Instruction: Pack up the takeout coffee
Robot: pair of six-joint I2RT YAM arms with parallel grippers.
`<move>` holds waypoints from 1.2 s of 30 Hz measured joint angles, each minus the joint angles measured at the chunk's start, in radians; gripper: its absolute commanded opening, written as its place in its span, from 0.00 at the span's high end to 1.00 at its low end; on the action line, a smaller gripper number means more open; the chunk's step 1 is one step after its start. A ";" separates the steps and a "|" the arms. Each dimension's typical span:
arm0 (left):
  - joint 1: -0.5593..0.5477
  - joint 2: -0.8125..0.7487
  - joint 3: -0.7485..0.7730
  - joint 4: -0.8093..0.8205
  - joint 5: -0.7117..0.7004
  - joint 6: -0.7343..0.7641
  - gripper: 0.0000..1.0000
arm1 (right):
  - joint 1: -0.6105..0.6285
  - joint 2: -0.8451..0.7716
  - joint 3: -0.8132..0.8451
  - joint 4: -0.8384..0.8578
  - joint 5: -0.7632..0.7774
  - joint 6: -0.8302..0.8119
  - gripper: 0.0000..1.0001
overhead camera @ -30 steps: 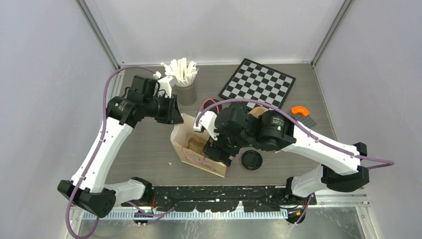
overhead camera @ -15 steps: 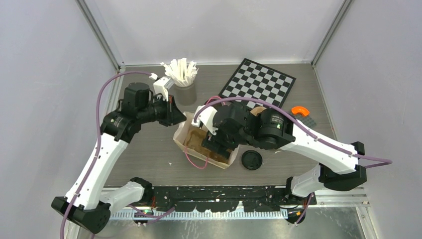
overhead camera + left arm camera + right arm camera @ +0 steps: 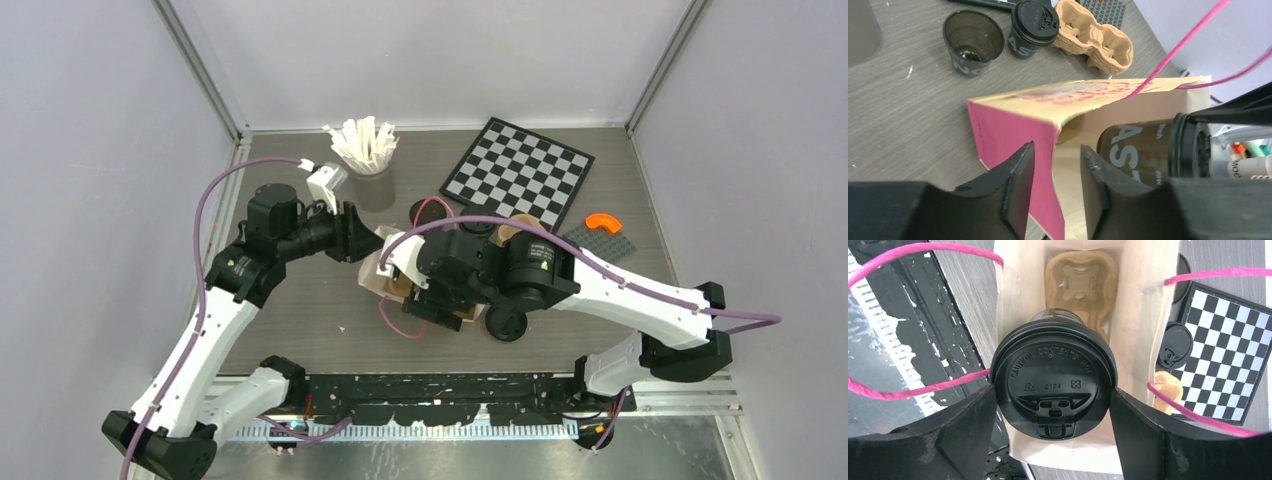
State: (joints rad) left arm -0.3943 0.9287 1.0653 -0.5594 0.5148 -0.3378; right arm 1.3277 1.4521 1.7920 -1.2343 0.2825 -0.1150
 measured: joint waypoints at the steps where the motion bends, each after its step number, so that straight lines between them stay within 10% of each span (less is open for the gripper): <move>1: 0.000 -0.005 0.002 -0.005 -0.003 -0.005 0.46 | 0.010 0.000 -0.008 0.001 0.003 0.000 0.21; 19: 0.000 -0.101 0.109 -0.455 -0.066 -0.045 0.38 | 0.152 -0.052 -0.216 0.052 0.144 -0.011 0.21; 36: 0.000 -0.136 0.056 -0.464 -0.087 -0.024 0.43 | 0.185 -0.024 -0.226 0.076 0.204 -0.015 0.21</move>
State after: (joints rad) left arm -0.3946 0.7925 1.1213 -1.0237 0.4282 -0.3618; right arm 1.5131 1.4284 1.5658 -1.1587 0.4866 -0.1299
